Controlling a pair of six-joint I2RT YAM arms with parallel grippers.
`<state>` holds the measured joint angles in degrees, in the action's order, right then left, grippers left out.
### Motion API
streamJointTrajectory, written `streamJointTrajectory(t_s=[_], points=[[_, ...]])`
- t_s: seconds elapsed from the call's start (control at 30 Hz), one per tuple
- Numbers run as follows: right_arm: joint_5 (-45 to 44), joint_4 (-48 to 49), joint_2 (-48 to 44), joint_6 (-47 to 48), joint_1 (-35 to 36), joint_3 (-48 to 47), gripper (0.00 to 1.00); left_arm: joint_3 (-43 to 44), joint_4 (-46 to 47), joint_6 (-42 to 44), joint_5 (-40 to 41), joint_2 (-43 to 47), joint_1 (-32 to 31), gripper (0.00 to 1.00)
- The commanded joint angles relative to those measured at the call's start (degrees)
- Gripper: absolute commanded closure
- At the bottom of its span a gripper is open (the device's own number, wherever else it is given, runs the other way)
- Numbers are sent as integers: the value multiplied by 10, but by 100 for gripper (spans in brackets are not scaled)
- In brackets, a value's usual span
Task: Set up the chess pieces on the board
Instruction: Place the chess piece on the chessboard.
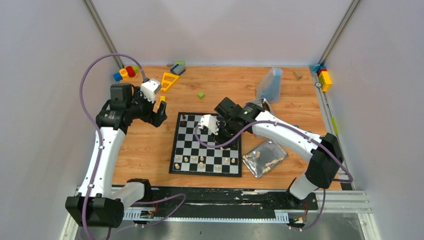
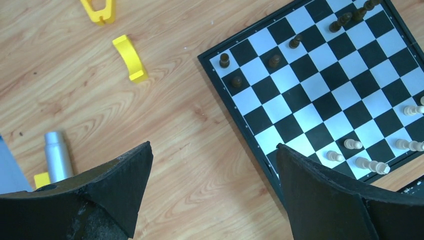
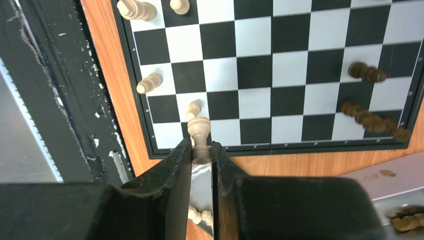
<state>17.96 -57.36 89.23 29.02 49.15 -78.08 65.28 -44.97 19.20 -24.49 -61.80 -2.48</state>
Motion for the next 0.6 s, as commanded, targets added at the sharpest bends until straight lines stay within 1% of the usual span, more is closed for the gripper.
streamJointTrajectory(t_s=[0.0,0.17,0.23,0.4,0.57], points=[[-77,-33,46,18,46,-67,98,36,-45,-34,17,15,19,0],[-103,-65,81,25,87,-89,99,40,-48,-46,27,14,22,0],[-117,-76,83,28,100,-80,99,40,-48,-46,29,13,39,0],[-129,-92,60,29,114,-25,99,41,-48,-44,32,11,44,0],[-117,-87,32,21,118,27,98,40,-46,-39,43,8,44,0]])
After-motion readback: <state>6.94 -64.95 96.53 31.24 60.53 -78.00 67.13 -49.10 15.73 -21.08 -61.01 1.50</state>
